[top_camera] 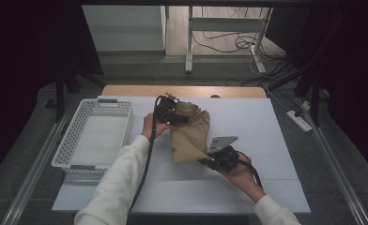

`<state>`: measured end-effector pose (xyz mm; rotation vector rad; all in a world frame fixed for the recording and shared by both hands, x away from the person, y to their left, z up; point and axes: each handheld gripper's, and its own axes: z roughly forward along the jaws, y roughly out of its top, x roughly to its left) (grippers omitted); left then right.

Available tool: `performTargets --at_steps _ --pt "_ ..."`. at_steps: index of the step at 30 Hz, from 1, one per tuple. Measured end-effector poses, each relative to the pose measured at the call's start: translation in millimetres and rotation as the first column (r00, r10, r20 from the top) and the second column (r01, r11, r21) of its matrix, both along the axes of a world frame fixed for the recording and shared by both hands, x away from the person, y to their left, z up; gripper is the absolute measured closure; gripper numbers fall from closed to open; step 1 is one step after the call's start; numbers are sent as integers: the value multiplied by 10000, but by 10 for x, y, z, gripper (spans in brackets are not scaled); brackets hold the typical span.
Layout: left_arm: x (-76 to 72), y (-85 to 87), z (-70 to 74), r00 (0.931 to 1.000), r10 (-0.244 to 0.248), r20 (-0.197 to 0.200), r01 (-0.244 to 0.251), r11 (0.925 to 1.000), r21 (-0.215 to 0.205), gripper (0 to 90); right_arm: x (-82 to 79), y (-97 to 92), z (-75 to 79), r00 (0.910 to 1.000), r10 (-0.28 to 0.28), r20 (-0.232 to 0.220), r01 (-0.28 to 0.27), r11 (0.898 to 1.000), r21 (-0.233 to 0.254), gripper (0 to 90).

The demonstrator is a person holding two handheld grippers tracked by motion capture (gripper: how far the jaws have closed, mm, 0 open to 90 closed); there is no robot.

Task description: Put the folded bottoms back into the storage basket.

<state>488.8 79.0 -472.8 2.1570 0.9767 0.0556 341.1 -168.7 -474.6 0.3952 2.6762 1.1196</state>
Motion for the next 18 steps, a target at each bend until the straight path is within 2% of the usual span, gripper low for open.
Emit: performTargets --at_steps 18 --pt "-173 205 279 9986 139 513 -120 9992 -386 569 -74 56 180 9997 112 214 -125 9980 613 787"
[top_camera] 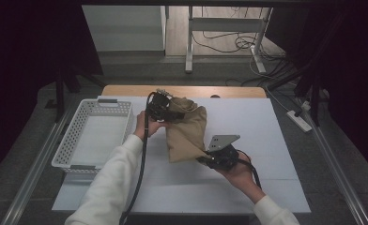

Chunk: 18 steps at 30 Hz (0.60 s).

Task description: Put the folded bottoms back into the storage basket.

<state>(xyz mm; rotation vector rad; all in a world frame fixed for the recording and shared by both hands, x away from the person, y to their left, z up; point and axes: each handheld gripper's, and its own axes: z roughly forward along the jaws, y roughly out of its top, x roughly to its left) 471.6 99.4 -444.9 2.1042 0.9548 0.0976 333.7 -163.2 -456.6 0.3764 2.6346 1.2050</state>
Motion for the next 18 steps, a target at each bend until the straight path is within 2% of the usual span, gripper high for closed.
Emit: performTargets --at_steps 18 --pt "-164 244 228 9985 264 477 -258 9996 -130 569 -35 163 120 9995 266 191 -273 9988 404 787"
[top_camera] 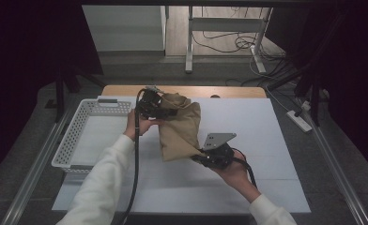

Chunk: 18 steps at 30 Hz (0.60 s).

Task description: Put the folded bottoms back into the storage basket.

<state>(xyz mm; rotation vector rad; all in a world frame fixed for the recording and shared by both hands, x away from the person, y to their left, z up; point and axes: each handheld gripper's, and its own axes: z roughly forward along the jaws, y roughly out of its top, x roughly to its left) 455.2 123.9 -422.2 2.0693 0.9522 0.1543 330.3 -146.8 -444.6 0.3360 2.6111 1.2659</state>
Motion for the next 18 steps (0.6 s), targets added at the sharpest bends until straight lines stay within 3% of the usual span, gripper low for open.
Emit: performTargets --at_steps 18 --pt "-157 231 150 9992 185 366 -180 9997 -134 571 -28 189 73 9992 360 145 -363 9991 200 787"
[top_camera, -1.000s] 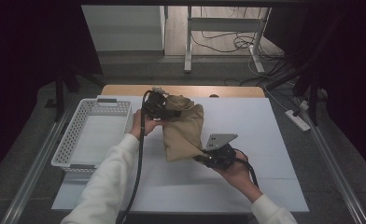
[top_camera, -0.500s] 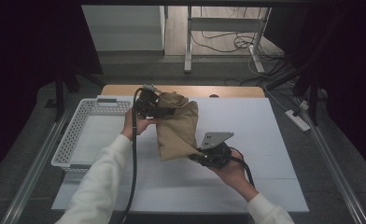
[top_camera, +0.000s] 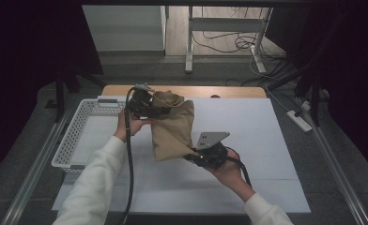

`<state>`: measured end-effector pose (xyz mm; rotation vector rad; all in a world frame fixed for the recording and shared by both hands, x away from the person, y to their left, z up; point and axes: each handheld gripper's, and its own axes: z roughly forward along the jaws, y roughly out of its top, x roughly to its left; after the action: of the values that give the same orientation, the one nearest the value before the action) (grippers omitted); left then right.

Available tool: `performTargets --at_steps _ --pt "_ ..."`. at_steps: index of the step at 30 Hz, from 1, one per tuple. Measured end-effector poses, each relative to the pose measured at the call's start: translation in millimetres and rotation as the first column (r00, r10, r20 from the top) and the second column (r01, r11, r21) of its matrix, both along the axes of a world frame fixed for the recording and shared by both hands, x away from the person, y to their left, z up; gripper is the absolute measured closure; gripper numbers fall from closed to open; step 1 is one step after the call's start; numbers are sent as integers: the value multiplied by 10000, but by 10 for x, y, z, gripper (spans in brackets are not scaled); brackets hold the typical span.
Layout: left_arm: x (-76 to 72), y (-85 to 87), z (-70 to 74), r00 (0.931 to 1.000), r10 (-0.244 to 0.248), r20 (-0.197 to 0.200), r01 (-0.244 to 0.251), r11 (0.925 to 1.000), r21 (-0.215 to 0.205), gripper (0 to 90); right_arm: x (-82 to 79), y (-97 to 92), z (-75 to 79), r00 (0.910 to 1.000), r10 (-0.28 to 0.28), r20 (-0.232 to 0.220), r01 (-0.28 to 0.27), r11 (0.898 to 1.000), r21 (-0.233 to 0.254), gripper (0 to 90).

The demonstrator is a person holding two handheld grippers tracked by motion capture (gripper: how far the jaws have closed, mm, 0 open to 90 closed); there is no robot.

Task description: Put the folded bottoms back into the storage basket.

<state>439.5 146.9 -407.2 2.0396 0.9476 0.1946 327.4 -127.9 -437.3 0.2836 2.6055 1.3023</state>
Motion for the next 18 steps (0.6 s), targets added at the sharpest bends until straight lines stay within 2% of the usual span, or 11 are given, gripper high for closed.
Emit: performTargets --at_steps 18 --pt "-120 233 56 9995 242 204 -238 9995 -194 571 -15 190 26 9995 326 56 -326 9994 100 788"
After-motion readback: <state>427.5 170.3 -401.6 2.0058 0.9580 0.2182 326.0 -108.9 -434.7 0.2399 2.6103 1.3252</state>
